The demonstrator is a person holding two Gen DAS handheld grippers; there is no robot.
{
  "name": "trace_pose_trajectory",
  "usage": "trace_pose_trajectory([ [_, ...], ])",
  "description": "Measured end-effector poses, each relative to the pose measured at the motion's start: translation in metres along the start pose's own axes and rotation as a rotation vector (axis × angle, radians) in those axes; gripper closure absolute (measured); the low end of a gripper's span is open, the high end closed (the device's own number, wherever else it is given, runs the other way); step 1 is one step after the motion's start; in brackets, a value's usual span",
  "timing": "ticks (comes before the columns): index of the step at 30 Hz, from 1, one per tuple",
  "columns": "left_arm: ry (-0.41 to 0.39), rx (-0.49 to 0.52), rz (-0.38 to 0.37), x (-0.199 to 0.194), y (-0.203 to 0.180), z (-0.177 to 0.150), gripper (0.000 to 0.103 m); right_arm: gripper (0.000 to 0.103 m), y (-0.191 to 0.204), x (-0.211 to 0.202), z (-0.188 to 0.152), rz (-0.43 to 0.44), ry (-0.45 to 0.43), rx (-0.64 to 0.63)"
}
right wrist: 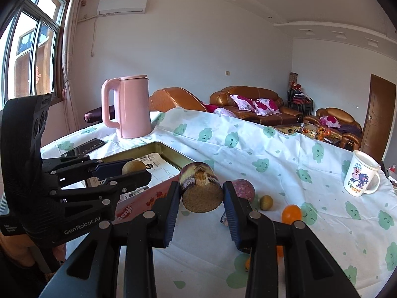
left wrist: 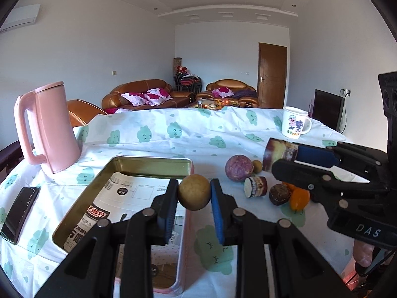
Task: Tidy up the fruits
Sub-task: 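Carry both fruits over the pink tin and open both tools to drop them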
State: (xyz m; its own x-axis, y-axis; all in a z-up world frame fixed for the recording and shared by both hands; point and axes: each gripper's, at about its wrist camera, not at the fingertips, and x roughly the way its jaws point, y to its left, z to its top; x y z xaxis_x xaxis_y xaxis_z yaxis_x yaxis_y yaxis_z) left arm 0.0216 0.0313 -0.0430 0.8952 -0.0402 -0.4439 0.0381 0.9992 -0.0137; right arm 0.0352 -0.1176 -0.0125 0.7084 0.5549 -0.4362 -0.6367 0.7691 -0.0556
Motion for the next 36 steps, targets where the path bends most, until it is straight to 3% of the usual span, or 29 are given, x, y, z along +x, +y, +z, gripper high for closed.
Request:
trace_pose_trajectory([
  [19, 0.06, -0.06, 0.126, 0.017, 0.065, -0.002, 0.076, 0.066, 0.053, 0.063, 0.024, 0.076, 0.056, -0.075],
  [36, 0.158, -0.159, 0.093, 0.032, 0.099, -0.004, 0.076, 0.066, 0.078, 0.106, 0.011, 0.099, 0.172, -0.11],
])
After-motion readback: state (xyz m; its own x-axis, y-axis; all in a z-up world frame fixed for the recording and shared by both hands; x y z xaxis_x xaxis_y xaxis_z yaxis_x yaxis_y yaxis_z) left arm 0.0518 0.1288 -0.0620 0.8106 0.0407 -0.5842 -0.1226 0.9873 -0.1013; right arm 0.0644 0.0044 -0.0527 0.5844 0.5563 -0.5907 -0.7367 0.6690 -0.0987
